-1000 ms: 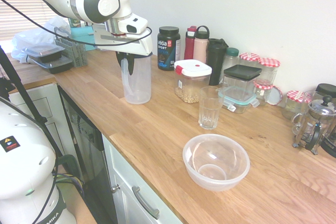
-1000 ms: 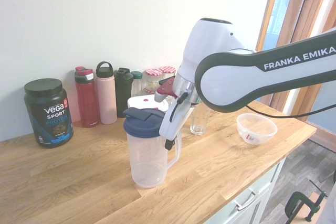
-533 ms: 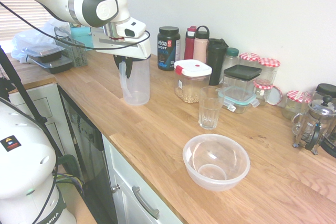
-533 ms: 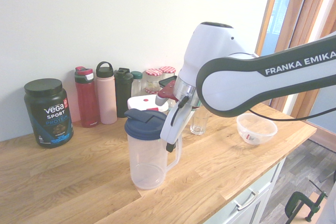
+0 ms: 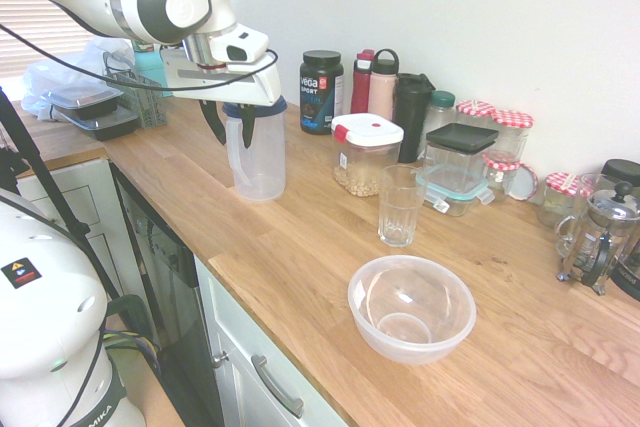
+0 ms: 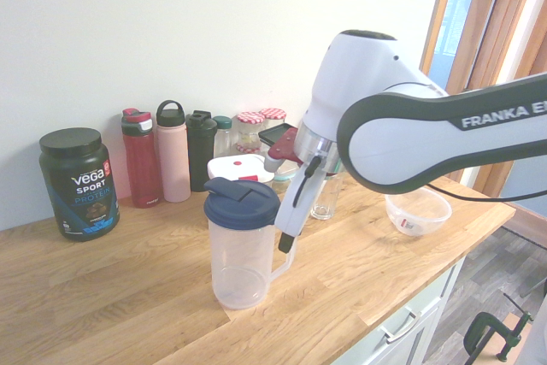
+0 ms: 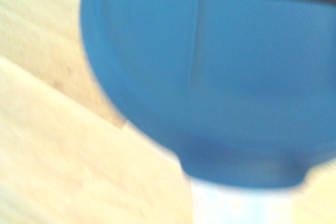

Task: Pour me some water

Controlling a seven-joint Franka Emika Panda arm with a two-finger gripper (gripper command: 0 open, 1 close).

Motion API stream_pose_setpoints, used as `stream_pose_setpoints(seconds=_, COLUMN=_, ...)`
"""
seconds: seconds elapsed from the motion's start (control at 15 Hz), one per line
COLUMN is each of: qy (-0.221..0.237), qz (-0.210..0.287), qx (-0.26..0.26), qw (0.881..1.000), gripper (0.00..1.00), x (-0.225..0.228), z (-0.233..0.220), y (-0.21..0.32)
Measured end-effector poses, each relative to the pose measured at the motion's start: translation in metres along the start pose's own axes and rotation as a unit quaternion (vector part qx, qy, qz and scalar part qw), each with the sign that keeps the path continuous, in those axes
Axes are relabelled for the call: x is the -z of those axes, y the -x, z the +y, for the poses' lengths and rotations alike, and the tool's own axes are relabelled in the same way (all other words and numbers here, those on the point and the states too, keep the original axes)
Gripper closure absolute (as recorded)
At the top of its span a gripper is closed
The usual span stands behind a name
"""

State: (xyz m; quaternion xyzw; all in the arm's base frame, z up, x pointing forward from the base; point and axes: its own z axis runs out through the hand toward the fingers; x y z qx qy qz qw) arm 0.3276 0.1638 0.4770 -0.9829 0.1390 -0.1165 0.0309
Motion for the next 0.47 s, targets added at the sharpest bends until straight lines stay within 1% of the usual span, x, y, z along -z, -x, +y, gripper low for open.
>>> stream_pose_setpoints(seconds=0.2, qy=0.030, qz=0.005, qx=0.000, qw=1.000, gripper=0.00, x=0.026, z=0.022, y=0.024)
stream_pose_setpoints(seconds=0.27, qy=0.038, qz=0.004, qx=-0.016, qw=0.999, gripper=0.00, x=0.033, z=0.032, y=0.028)
stream_pose_setpoints(seconds=0.33, qy=0.048, qz=0.004, qx=-0.043, qw=0.998, gripper=0.00, x=0.037, z=0.046, y=0.026)
stream_pose_setpoints(seconds=0.47, qy=0.060, qz=-0.003, qx=-0.108, qw=0.992, gripper=0.00, x=0.034, z=0.088, y=0.004)
